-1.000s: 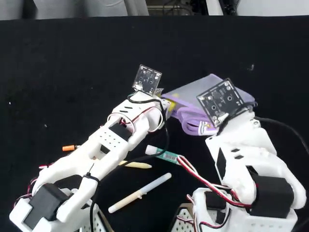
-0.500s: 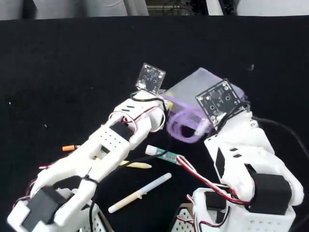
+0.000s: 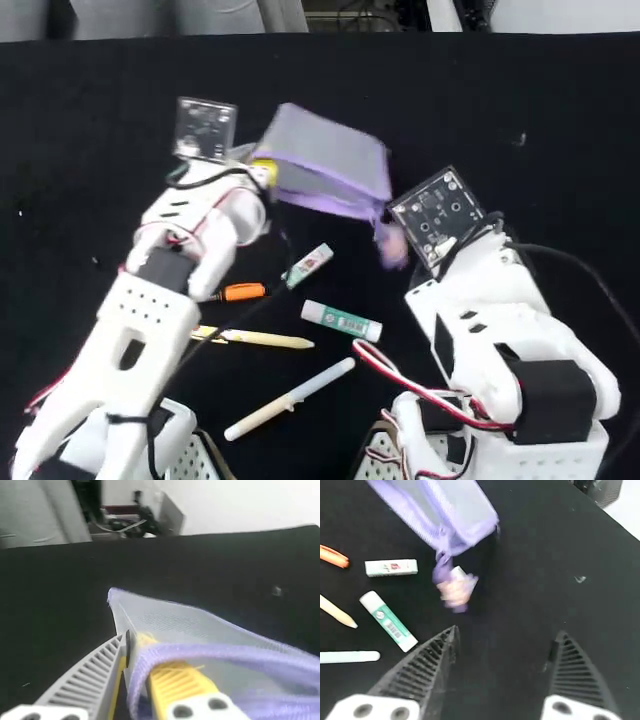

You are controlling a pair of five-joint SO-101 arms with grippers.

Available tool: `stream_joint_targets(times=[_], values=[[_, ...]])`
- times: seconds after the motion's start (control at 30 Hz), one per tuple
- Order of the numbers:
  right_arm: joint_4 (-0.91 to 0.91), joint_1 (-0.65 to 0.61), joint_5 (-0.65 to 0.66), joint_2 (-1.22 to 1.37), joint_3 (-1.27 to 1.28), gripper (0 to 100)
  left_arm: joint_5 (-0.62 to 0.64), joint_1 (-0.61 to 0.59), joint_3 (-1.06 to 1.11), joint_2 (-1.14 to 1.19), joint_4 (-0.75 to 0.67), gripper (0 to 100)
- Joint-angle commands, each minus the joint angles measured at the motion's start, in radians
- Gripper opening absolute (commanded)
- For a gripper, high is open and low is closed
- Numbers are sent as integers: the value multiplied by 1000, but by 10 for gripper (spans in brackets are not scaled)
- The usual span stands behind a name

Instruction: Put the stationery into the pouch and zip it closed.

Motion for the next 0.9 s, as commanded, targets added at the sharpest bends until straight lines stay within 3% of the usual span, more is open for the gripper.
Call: stream_joint_targets(times=[0.0, 0.33, 0.6, 0.87], values=[[-3, -37, -44, 5, -8, 371, 11, -73, -70, -109, 78, 28], [-2, -35, -34, 5, -10, 361, -35, -188, -166, -241, 276, 28], [28, -43, -52, 13, -1, 361, -84, -277, -567, -127, 681, 27], [31, -199, -34, 13, 125, 360, -86, -380, -1038, 147, 1096, 27]])
